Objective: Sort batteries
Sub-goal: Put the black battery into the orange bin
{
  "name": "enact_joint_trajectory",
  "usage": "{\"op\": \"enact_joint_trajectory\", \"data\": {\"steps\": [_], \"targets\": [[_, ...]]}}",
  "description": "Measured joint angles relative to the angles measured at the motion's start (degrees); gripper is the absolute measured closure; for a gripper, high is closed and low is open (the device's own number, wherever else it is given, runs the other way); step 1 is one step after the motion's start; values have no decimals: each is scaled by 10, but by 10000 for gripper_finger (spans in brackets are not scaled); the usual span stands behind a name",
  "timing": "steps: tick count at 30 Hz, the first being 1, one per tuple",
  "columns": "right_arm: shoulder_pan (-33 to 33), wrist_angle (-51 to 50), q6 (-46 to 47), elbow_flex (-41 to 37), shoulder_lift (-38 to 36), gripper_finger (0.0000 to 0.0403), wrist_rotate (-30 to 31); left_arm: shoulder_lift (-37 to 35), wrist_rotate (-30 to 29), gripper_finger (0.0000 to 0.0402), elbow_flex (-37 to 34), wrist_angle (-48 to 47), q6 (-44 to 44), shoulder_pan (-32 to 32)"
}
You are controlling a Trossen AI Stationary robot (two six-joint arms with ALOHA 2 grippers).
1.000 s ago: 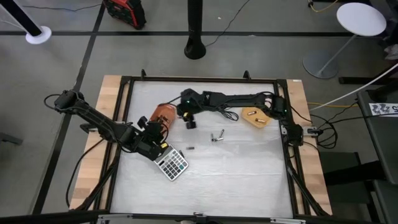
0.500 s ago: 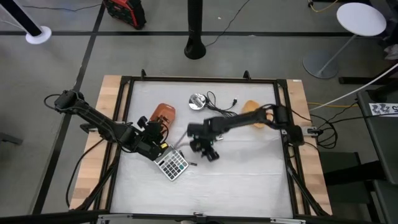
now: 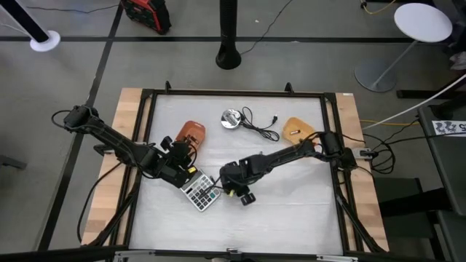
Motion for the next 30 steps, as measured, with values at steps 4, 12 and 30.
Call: {"op": "enact_joint_trajectory", "data": {"steps": [4, 12, 30], "targets": [[3, 7, 10, 0, 0, 267, 13, 0, 0, 325, 0, 0, 1, 0], [4, 10, 45, 0, 0, 267, -23, 0, 0, 325, 0, 0, 2, 0], [4, 59, 145, 0, 0, 267, -22, 0, 0, 325, 0, 0, 2, 0]]}}
